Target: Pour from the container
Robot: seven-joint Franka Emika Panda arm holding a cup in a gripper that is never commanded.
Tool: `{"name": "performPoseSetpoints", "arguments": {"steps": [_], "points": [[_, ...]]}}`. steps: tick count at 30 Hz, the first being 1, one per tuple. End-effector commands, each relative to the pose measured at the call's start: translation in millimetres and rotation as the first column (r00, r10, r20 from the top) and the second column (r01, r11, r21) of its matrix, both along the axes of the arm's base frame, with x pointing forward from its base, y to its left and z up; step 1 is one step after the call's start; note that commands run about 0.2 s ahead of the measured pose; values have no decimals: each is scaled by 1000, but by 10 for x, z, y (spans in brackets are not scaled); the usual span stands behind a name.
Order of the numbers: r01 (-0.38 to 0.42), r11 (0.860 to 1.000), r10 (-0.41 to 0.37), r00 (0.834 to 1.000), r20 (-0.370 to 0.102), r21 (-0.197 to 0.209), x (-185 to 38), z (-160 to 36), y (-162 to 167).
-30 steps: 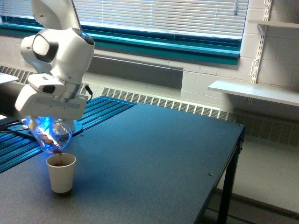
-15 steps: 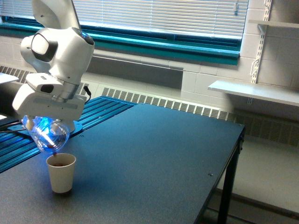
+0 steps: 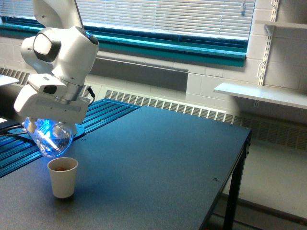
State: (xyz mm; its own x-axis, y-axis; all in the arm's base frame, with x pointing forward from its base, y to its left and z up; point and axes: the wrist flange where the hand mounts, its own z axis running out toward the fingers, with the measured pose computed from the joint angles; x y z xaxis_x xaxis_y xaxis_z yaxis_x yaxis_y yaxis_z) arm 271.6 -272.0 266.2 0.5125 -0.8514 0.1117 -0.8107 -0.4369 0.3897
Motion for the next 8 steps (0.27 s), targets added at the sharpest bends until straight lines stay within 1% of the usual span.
{"name": "performPoseSetpoints", "arguments": {"steps": [1, 4, 6, 8], "points": [[-17, 1000, 17, 1000, 22, -4, 81, 73, 37], [-21, 1000, 22, 999, 32, -10, 91, 103, 45], [-25, 999, 26, 999, 46, -20, 111, 136, 33], [-37, 999, 39, 998, 49, -28, 96, 137, 29]]}}
